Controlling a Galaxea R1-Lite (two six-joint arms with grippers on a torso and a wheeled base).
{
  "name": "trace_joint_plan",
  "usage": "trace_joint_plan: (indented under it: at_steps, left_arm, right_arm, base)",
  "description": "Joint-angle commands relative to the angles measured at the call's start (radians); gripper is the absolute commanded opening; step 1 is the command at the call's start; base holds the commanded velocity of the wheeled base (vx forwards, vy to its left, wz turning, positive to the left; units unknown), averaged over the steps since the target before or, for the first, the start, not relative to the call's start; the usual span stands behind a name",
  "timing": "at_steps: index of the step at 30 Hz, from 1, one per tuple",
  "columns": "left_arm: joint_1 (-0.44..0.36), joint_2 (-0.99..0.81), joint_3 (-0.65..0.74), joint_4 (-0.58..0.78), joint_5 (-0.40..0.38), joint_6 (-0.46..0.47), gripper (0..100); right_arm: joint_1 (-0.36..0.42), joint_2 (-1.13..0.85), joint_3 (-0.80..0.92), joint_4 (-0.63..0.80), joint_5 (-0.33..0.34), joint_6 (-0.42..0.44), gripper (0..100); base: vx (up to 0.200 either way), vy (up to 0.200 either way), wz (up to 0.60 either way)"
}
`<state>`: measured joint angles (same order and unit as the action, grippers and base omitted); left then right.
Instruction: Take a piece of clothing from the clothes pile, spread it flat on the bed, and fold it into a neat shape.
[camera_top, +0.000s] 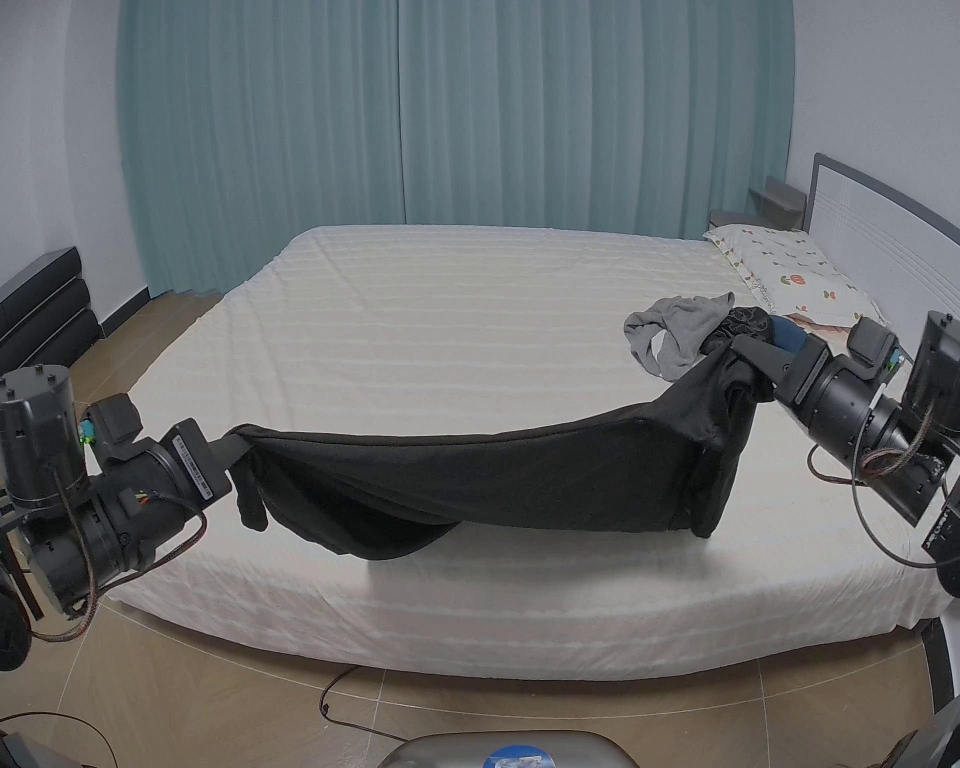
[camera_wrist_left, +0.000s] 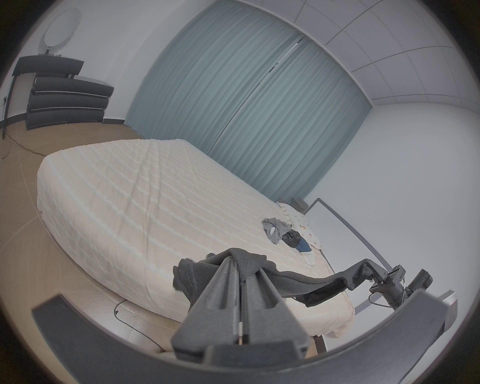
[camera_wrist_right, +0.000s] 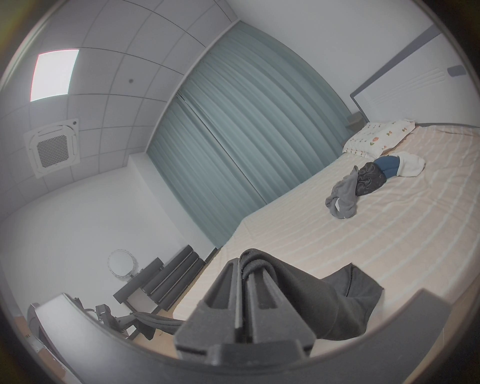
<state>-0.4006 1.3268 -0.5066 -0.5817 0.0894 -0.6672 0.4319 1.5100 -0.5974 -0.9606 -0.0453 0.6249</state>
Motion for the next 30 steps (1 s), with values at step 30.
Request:
trace_joint_plan:
  at_steps: [30]
  left_arm:
    - [0.111, 0.410, -0.529, 0.059, -0.014, 0.026, 0]
  right_arm:
    - [-0.104, 0.352, -0.697, 0.289, -0.001, 0.007, 0]
  base:
    - [0.100, 0.000, 0.00]
